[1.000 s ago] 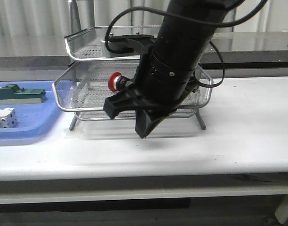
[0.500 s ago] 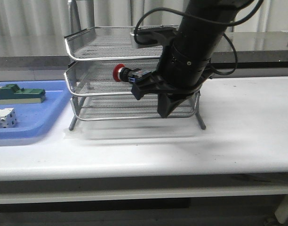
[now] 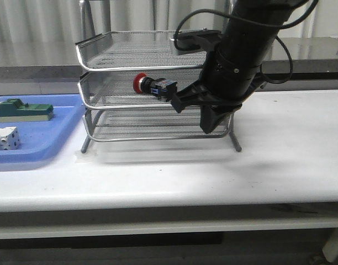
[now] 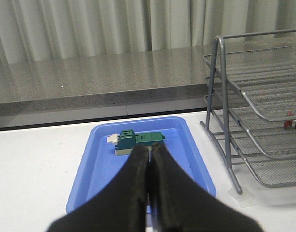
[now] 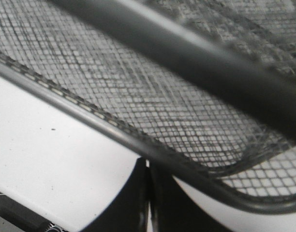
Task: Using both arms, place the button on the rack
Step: 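Push the middle tray back into the rack with the right gripper, then withdraw the right gripper up and away from the rack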
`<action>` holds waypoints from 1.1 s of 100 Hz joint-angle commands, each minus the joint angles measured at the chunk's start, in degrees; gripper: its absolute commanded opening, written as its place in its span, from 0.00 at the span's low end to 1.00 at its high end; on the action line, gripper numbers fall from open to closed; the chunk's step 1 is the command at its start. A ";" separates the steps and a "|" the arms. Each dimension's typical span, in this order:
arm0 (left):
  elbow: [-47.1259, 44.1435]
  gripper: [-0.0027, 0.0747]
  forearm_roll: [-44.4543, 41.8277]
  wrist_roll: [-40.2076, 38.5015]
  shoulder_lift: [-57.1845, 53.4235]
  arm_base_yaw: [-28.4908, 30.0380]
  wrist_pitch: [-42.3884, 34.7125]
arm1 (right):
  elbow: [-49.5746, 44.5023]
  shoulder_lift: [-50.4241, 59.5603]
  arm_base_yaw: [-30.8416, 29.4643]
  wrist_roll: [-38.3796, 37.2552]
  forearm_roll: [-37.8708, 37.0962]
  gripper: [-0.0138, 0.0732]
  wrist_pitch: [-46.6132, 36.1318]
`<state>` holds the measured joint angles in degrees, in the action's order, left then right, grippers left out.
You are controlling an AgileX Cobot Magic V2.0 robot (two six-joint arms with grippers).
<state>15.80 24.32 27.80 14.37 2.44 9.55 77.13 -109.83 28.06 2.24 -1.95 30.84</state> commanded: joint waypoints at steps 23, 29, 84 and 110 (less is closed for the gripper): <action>1.51 0.01 0.73 -0.53 0.47 0.02 -4.50 | 1.73 5.80 1.92 -0.11 1.35 0.08 4.78; 1.51 0.01 0.73 -0.53 0.47 0.02 -4.50 | 1.73 6.79 1.92 -0.25 1.61 0.08 6.47; 1.51 0.01 0.73 -0.53 0.47 0.02 -4.50 | -10.73 25.66 0.10 -4.39 1.09 0.08 2.52; 1.51 0.01 0.73 -0.53 0.47 0.02 -4.50 | -20.49 37.50 -4.88 -5.82 0.30 0.08 0.98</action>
<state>15.80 24.32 27.80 14.37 2.44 9.55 57.59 -77.51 24.91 -3.38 -0.93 35.02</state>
